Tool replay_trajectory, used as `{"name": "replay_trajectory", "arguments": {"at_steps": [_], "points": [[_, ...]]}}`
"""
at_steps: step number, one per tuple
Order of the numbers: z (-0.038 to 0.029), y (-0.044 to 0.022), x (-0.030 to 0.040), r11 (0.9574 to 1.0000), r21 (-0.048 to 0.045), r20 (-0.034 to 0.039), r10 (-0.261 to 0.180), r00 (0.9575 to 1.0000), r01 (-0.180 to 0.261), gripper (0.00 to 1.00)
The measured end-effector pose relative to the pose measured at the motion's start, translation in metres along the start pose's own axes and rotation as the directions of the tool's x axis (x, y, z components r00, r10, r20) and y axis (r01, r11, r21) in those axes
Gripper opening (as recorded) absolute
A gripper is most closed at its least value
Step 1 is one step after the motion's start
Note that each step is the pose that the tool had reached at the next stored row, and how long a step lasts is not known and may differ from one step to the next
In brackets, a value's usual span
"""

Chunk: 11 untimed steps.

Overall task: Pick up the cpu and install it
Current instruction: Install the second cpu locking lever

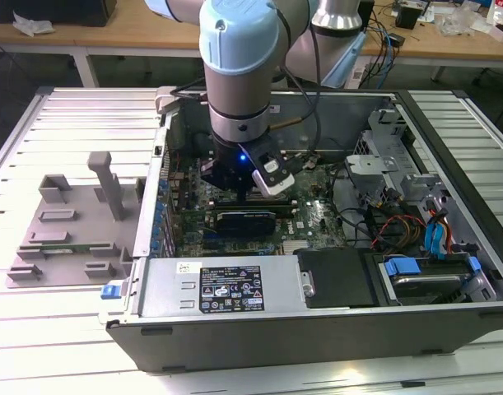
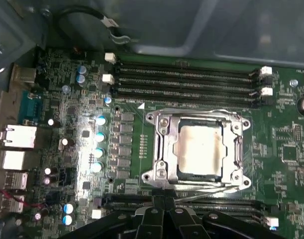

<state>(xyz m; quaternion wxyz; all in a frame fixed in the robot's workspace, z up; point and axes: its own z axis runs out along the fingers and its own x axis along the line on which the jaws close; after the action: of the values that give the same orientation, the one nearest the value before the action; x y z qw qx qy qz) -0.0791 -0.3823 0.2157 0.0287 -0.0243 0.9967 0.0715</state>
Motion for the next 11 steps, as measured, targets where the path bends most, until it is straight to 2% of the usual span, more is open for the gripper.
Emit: {"name": "replay_trajectory", "arguments": {"at_steps": [1,2,6,7,9,11], "points": [[0.0,-0.0003,-0.0006,1.0,0.0039,0.0002,0.003,1.0,-0.003,0.11],[-0.0001,-0.0005,-0.0006,1.0,0.0031,0.0003,0.003,1.0,-0.003,0.11],[0.0026,-0.0007,0.0055,0.9999,-0.0156,0.0017,0.006,1.0,-0.006,0.11],[0.0036,-0.0008,0.0072,0.9998,-0.0207,0.0021,0.008,1.0,-0.008,0.11],[0.0063,-0.001,0.0107,0.999,-0.043,0.0033,0.011,0.9999,-0.011,0.11],[0.0105,-0.0026,0.011,0.9984,-0.0552,0.0039,0.013,0.9999,-0.012,0.11]]}}
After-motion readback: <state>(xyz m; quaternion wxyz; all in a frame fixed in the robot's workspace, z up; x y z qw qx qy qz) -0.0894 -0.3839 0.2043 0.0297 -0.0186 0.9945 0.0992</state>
